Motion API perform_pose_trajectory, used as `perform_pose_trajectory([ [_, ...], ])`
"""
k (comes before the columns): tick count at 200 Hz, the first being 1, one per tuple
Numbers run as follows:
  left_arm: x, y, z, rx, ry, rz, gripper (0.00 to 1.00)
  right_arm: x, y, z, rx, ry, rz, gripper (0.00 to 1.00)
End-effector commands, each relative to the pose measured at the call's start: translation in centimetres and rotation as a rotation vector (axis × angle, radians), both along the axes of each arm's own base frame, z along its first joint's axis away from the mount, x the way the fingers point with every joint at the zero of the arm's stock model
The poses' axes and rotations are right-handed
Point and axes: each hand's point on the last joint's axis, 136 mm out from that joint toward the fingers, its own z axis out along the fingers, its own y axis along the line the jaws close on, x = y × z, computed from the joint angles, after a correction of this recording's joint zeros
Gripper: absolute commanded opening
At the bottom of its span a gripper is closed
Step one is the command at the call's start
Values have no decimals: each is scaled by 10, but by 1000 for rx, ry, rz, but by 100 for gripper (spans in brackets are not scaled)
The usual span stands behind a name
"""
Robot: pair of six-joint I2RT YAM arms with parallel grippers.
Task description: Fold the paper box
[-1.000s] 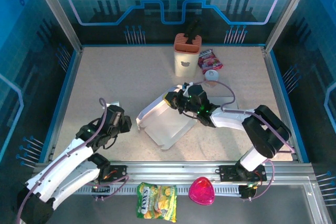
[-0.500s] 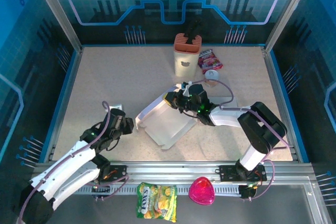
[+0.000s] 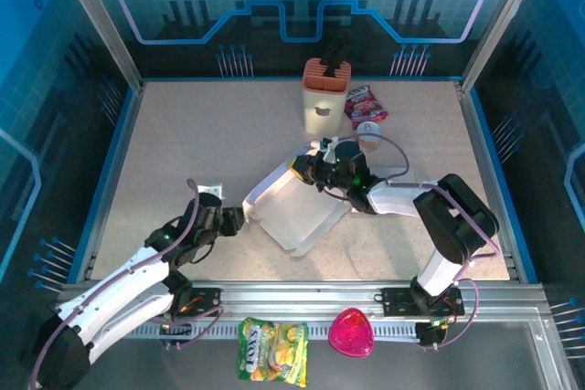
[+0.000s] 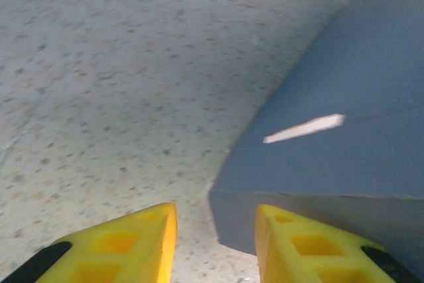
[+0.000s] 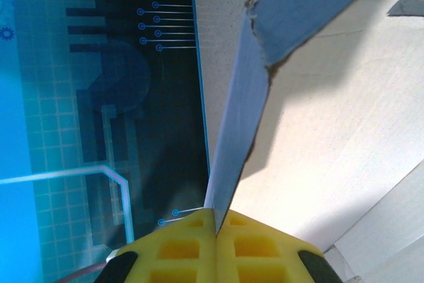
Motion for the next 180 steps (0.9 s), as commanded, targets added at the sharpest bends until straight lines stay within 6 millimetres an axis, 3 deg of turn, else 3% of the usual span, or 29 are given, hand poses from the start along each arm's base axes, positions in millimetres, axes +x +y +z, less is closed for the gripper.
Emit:
perform_pose_trajectory([
  [1,2,-19,14,20,-104,-105,37,5,-3,-2,-27,-5,11,0],
  [81,8,-29,17,92,-156,-148,37,6,-3,2,6,-3,23,0],
  [125,13,-35,19,112,-180,-182,30,6,-1,-3,10,9,32,0],
  [180,16,-45,19,134,-196,-228,26,8,1,4,31,0,45,0],
])
